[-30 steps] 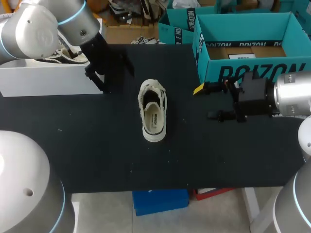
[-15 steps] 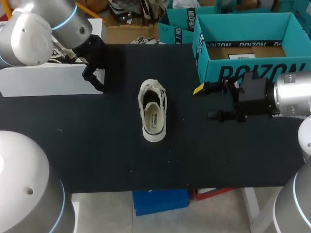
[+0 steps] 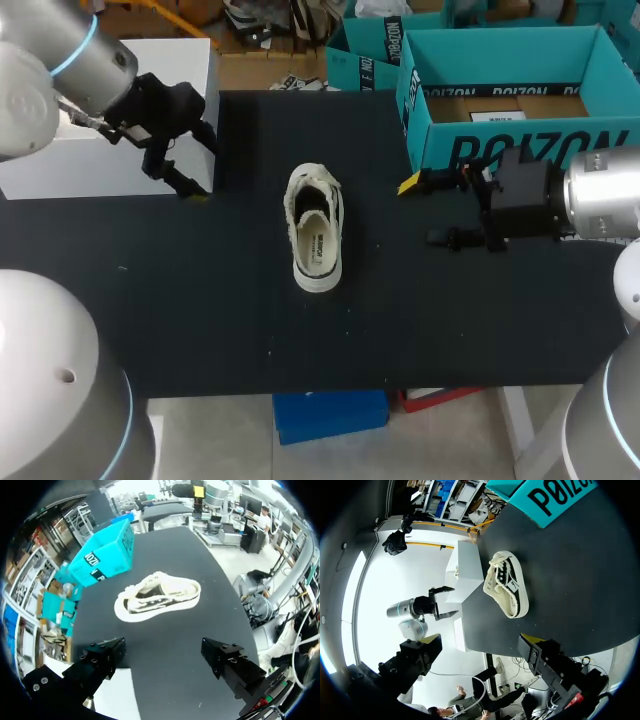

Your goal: Take the shoe out of the shoebox, open the shoe tongue, remove and reinsert the insole, then place the shoe into the shoebox

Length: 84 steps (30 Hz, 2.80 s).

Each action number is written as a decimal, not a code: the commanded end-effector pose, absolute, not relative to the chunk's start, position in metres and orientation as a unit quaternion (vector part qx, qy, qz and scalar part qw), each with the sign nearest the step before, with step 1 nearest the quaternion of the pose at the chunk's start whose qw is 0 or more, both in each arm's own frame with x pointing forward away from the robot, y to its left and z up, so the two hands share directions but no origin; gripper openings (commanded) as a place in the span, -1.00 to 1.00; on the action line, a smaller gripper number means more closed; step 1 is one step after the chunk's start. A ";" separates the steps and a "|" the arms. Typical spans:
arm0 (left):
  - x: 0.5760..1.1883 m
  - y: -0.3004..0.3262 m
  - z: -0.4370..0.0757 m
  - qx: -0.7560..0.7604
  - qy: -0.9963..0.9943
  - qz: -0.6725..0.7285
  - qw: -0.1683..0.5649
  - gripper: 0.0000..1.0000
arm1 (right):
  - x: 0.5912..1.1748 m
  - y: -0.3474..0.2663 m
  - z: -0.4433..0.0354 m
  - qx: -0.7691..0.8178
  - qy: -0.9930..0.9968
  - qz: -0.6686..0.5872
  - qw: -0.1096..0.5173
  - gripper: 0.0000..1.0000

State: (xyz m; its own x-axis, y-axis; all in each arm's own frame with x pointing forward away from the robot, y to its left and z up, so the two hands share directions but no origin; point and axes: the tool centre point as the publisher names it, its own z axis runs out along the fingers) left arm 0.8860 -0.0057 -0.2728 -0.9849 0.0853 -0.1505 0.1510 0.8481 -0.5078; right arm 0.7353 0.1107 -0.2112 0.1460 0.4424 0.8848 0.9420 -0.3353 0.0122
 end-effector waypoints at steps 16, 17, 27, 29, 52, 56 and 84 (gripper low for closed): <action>0.862 0.019 -0.283 -0.038 0.935 -0.339 0.094 1.00 | 0.736 0.112 -0.212 -0.698 -0.496 -0.425 0.294 1.00; 0.862 0.019 -0.283 -0.038 0.935 -0.339 0.094 1.00 | 0.736 0.112 -0.212 -0.698 -0.496 -0.425 0.294 1.00; 0.862 0.019 -0.283 -0.038 0.935 -0.339 0.094 1.00 | 0.736 0.112 -0.212 -0.698 -0.496 -0.425 0.294 1.00; 0.862 0.019 -0.283 -0.038 0.935 -0.339 0.094 1.00 | 0.743 0.110 -0.211 -0.691 -0.513 -0.415 0.296 1.00; 0.862 0.019 -0.283 -0.038 0.935 -0.339 0.094 1.00 | 0.876 0.139 -0.241 -0.632 -0.759 0.001 0.155 1.00; 0.862 0.019 -0.283 -0.038 0.935 -0.339 0.094 1.00 | 0.892 0.146 -0.249 -0.630 -0.766 0.034 0.125 1.00; 0.862 0.019 -0.283 -0.038 0.935 -0.339 0.094 1.00 | 0.894 0.179 -0.306 -0.642 -0.763 0.064 0.044 0.07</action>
State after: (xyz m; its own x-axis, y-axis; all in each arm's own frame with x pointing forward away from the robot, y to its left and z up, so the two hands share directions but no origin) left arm 0.8628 0.0186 -0.2822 -0.9802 -0.1331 -0.1468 -0.0083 0.7677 -0.6408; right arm 0.8956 0.1739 -0.3014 -0.1710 0.9853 0.0054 0.9728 0.1697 -0.1576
